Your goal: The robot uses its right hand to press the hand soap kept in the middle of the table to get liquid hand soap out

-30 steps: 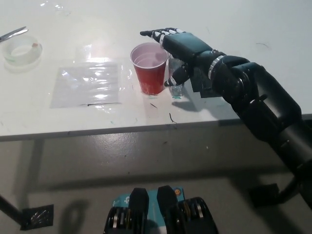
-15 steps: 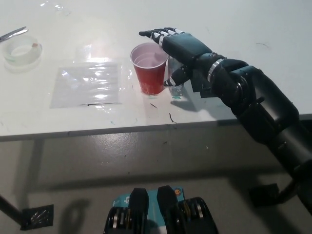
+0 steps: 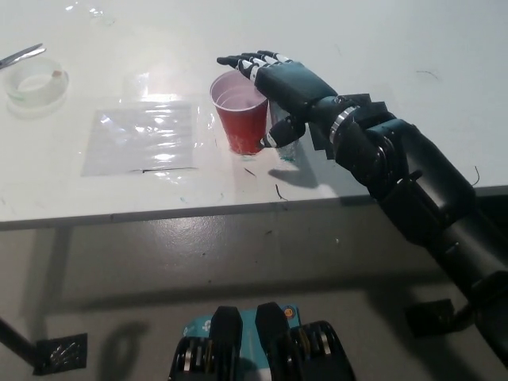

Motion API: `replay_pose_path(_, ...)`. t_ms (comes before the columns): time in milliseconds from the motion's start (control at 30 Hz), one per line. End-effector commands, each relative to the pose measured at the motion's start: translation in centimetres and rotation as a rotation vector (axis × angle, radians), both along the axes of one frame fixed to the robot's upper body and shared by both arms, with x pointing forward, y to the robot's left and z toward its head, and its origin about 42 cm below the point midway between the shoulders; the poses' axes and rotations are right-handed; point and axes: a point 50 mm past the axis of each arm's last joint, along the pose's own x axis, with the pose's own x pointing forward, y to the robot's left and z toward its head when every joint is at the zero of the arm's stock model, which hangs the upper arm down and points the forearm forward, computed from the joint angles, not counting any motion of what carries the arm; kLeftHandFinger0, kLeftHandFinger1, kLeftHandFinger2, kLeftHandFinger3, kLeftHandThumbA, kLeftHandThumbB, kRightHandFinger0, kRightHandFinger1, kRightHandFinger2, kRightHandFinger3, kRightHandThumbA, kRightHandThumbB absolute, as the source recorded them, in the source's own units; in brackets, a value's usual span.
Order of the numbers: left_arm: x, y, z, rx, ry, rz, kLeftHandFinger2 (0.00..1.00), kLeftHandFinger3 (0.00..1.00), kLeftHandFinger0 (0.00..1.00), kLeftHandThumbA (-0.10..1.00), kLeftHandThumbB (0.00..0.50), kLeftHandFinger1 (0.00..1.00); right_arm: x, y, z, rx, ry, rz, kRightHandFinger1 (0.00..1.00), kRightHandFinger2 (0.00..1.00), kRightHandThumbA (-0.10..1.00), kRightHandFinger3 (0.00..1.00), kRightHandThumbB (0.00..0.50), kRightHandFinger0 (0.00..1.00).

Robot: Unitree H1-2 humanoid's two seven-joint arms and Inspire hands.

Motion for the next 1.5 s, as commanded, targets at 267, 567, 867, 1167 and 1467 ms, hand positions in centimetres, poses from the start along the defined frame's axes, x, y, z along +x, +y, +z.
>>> replay_pose_path(267,0.1,0.7,2.4,0.066,-0.08,0.001,0.5,0.62,0.31,0.83,0.074,0.42,0.1,-1.9,-1.1,-0.275,0.052,-0.085,1.0,1.0,1.0,1.0,0.446,1.0)
replay_pose_path(567,-0.1,0.6,2.4,0.07,-0.087,0.008,0.5,0.61,0.31,0.85,0.077,0.42,0.1,-2.3,-0.7,-0.352,0.0,-0.091,1.0,1.0,1.0,1.0,0.495,1.0)
replay_pose_path(867,0.0,0.8,2.5,0.066,-0.088,-0.001,0.51,0.62,0.31,0.85,0.076,0.43,-0.1,-1.1,-2.0,-0.241,0.04,-0.073,1.0,1.0,1.0,1.0,0.481,1.0)
replay_pose_path(1167,0.0,0.6,2.6,0.058,-0.097,0.009,0.49,0.6,0.31,0.85,0.076,0.42,-0.4,-0.3,-4.9,-0.17,0.093,-0.08,1.0,1.0,1.0,1.0,0.441,1.0)
replay_pose_path(1467,-0.2,0.4,2.5,0.056,-0.105,0.015,0.5,0.61,0.29,0.85,0.103,0.42,-0.4,-1.4,-6.2,-0.254,0.075,-0.097,1.0,1.0,1.0,1.0,0.453,1.0)
